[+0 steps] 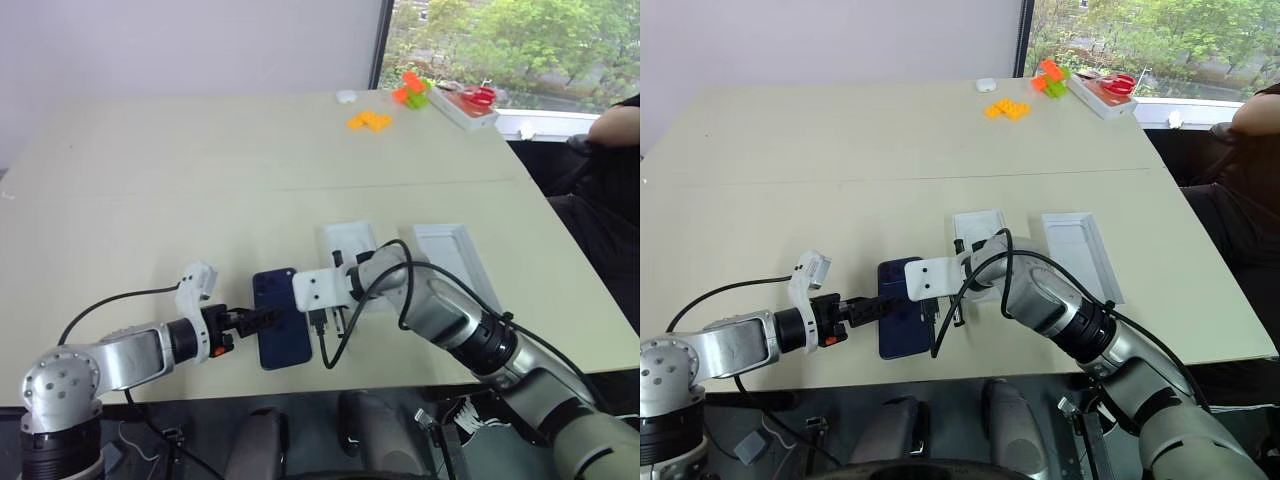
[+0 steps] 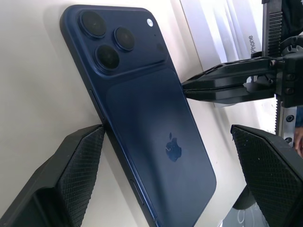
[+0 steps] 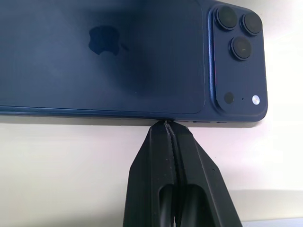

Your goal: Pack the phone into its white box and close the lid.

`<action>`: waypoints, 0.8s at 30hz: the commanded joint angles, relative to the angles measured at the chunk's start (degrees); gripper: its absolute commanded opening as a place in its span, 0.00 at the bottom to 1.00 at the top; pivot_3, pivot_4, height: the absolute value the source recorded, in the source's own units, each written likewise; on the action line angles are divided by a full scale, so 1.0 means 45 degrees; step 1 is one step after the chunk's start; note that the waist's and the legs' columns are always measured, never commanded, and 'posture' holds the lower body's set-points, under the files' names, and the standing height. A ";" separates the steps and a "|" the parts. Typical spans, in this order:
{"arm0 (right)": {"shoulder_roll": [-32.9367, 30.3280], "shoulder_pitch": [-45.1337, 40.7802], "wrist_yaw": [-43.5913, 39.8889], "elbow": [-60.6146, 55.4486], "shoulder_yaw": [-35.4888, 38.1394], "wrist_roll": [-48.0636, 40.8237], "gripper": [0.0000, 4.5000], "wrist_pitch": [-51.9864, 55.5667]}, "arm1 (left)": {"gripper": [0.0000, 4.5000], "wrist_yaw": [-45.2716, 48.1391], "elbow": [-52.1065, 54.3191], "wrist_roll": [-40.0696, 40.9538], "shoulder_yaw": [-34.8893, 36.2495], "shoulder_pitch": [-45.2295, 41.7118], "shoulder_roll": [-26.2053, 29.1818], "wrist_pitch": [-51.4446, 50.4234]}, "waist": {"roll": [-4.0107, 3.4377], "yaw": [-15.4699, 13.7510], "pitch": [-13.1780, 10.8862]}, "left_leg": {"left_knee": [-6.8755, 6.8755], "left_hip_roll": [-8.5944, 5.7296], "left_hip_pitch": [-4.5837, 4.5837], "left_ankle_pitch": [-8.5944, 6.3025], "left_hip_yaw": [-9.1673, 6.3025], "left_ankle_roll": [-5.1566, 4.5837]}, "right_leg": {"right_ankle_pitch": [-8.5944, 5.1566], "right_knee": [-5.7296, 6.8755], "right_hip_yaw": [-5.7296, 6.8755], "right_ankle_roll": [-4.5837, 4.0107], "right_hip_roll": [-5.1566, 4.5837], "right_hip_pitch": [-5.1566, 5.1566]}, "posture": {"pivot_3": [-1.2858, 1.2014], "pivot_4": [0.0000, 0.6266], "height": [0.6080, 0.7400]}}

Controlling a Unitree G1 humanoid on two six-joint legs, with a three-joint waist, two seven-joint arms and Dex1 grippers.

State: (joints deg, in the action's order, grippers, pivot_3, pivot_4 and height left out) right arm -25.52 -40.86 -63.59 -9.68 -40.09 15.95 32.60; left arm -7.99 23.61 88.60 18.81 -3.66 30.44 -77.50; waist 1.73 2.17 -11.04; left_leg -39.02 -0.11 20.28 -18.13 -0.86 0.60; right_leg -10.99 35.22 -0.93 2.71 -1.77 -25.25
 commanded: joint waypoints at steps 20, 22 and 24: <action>0.1008 0.0128 0.0004 0.0599 0.0079 -0.0273 0.01 0.0087 | 1.00 -0.1296 0.0050 0.3521 -0.2428 0.0488 0.1045 0.3583 | -0.0007 -0.0035 -0.0003 | 0.0002 0.0001 0.0006 0.0001 -0.0008 0.0002 | -0.0024 -0.0006 0.0008 0.0035 0.0002 -0.0003 | 0.52 0.24 0.89; 0.1049 0.0147 0.0043 0.0630 0.0102 -0.0274 0.01 0.0084 | 1.00 -0.1555 0.0127 0.3808 -0.2892 0.0477 0.0942 0.3799 | -0.0007 -0.0046 -0.0003 | 0.0002 0.0002 0.0006 0.0001 -0.0009 0.0002 | -0.0023 -0.0006 0.0008 0.0034 0.0000 -0.0003 | 0.52 0.24 0.89; 0.1081 0.0153 0.0102 0.0658 0.0135 -0.0259 0.01 0.0075 | 1.00 -0.1778 0.0130 0.4075 -0.3131 0.0469 0.0859 0.4138 | -0.0003 -0.0042 -0.0003 | 0.0001 0.0001 0.0012 0.0001 -0.0009 0.0002 | -0.0025 -0.0012 0.0008 0.0037 -0.0001 -0.0003 | 0.52 0.24 0.89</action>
State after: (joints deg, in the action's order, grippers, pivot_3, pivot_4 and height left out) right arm -21.79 -40.68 -63.15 -6.43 -37.95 15.54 33.41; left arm -15.83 22.32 103.73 6.04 -0.82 34.50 -60.24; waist 1.72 1.98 -11.05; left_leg -39.01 -0.10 20.37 -18.12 -0.92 0.62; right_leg -11.10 35.14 -0.90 2.86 -1.77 -25.27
